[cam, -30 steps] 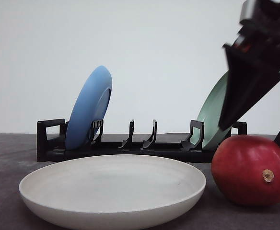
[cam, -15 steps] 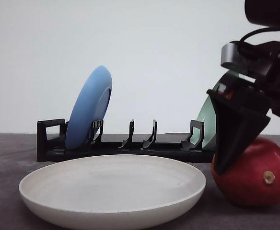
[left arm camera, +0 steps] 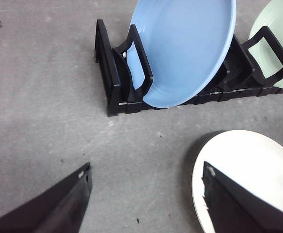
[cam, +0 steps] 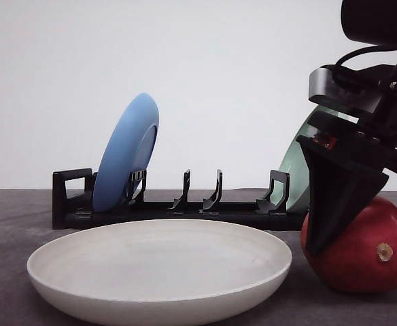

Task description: Place pomegranate in white plate

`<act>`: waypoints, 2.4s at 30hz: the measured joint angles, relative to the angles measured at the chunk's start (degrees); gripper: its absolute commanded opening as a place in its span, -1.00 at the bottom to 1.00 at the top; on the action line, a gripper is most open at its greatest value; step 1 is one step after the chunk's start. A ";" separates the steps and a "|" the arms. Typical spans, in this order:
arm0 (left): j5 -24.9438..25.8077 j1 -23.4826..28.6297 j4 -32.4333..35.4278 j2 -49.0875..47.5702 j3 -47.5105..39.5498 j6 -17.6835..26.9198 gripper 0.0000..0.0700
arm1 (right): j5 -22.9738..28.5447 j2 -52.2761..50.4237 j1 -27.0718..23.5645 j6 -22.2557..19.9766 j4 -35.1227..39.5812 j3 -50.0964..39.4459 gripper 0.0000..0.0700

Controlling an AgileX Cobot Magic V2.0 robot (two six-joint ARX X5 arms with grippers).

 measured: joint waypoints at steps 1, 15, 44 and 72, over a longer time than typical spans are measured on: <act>-0.01 0.00 0.00 0.00 0.00 0.00 0.24 | 0.00 0.00 0.00 0.00 0.00 0.00 0.33; 0.00 0.00 0.04 0.01 0.00 0.00 0.24 | 0.12 0.00 0.00 -0.69 -3.47 1.30 0.33; 0.00 0.00 0.18 0.02 0.00 0.00 0.24 | 0.17 0.07 7.02 -8.19 2.04 10.19 0.33; 0.00 0.00 0.17 0.01 0.00 0.00 0.24 | 0.28 16.61 12.57 -8.57 12.59 10.33 0.34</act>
